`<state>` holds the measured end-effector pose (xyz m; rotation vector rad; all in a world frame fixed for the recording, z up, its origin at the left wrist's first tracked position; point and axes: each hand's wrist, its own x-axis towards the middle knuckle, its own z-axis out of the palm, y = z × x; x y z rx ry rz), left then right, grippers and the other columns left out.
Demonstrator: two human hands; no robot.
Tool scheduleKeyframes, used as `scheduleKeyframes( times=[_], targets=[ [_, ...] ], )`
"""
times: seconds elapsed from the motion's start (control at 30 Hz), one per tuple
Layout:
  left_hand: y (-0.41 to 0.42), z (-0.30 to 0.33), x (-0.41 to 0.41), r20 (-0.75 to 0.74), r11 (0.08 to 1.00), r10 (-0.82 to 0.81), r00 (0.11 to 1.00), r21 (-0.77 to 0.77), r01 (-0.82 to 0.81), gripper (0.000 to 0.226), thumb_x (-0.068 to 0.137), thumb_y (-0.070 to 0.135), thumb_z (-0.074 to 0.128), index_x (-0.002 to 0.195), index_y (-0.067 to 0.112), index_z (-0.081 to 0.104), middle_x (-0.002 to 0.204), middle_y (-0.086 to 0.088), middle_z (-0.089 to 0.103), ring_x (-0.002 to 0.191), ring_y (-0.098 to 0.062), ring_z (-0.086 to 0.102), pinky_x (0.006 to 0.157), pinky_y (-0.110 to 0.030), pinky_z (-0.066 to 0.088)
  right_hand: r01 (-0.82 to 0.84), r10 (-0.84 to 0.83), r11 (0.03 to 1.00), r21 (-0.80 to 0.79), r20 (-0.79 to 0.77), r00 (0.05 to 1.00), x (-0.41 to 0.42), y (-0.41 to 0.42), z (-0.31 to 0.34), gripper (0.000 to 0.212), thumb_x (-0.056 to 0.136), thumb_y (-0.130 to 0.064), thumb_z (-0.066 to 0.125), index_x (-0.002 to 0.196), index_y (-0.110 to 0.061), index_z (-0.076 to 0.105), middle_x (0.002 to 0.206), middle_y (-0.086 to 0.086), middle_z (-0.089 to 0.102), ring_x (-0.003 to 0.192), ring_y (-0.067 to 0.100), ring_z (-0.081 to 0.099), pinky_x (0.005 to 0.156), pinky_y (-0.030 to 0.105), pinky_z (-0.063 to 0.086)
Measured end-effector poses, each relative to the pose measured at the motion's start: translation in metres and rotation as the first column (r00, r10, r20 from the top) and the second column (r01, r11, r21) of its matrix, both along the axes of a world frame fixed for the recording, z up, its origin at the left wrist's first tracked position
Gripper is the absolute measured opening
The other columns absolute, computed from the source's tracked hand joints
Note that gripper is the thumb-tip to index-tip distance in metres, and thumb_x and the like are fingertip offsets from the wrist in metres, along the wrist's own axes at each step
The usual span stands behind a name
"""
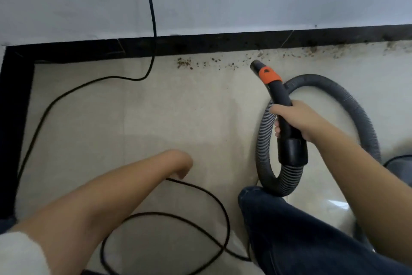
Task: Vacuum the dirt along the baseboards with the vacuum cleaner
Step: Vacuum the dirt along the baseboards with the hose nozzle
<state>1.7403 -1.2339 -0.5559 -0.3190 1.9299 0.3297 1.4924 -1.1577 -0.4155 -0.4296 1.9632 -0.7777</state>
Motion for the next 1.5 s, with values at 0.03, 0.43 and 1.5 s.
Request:
scheduleKeyframes(
  times=[0.03,0.43,1.5],
  targets=[
    [-0.006,0.015,-0.017,-0.101,0.977,0.19,0.977,0.115,-0.178,0.038,0.094,0.023,0.057,0.124,0.001,0.059,0.128,-0.013,0.06,0.115,-0.029,0.058,0.095,-0.036,0.045,0.036,-0.036,0.999,-0.004,0.072,0.997,0.002,-0.003,-0.007,0.013,0.089,-0.007,0.057,0.081,-0.007,0.048,0.057,0.012,0.049,0.039,0.019,0.049,0.043,0.029,0.049],
    [0.045,0.038,-0.071,0.516,-0.622,0.775,-0.364,0.723,-0.299,0.027,0.096,0.032,0.053,0.1,0.005,0.055,0.073,-0.01,0.061,0.058,-0.018,0.06,0.055,-0.027,0.051,0.244,-0.235,0.969,0.02,0.362,0.902,0.059,-0.057,-0.097,0.013,0.089,-0.012,0.059,0.085,-0.004,0.051,0.056,0.008,0.049,0.04,0.02,0.051,0.046,0.029,0.05],
    [0.061,0.006,-0.109,0.167,-0.477,0.822,-0.545,0.725,-0.497,0.015,0.08,0.01,0.069,0.085,0.018,0.058,0.072,-0.005,0.062,0.063,-0.018,0.059,0.071,-0.032,0.052,0.08,-0.091,0.996,0.043,0.403,0.911,0.019,-0.096,-0.117,0.015,0.084,-0.012,0.061,0.092,-0.007,0.049,0.056,0.006,0.051,0.043,0.019,0.05,0.053,0.03,0.052]
  ],
)
